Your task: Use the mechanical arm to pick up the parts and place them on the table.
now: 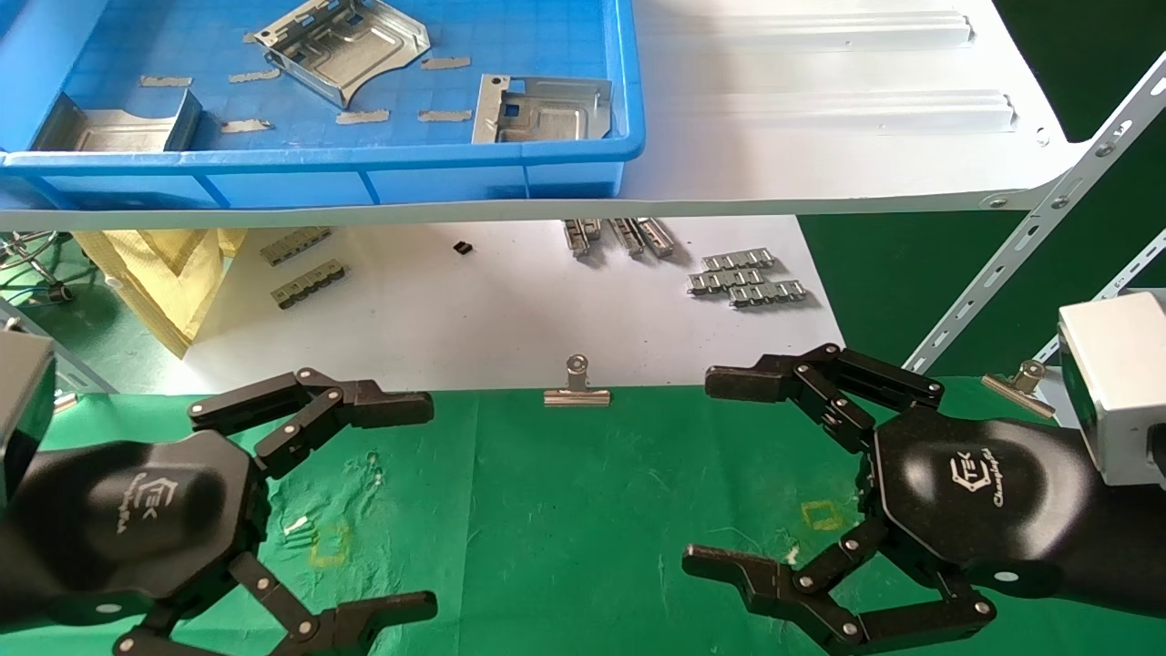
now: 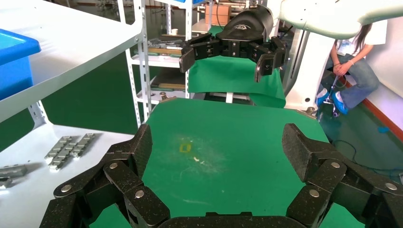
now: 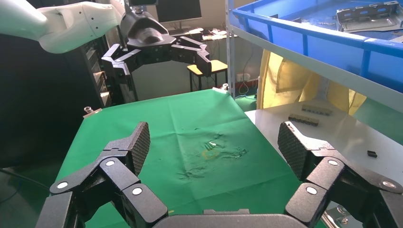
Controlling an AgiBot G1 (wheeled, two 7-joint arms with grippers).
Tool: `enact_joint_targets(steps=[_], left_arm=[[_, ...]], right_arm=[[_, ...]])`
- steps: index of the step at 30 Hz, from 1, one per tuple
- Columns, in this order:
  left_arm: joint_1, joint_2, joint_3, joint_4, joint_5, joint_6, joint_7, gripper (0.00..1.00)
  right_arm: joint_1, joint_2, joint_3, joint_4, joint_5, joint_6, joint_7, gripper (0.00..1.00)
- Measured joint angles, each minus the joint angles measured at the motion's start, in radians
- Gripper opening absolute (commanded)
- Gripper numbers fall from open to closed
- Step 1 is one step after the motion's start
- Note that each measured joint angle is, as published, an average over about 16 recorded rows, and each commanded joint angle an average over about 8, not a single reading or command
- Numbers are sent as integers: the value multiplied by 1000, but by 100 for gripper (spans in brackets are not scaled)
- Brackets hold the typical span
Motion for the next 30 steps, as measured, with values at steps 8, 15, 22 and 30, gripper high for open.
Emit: enact_joint_targets(steps=[8,15,22,30], left_arm=[[0,0,0,0,0,0,0,100],[0,0,0,0,0,0,0,100],[0,0,0,0,0,0,0,100],[0,0,0,0,0,0,0,100]], right_arm=[[0,0,0,0,0,0,0,100],[0,0,0,0,0,0,0,100],[0,0,0,0,0,0,0,100],[0,0,0,0,0,0,0,0]])
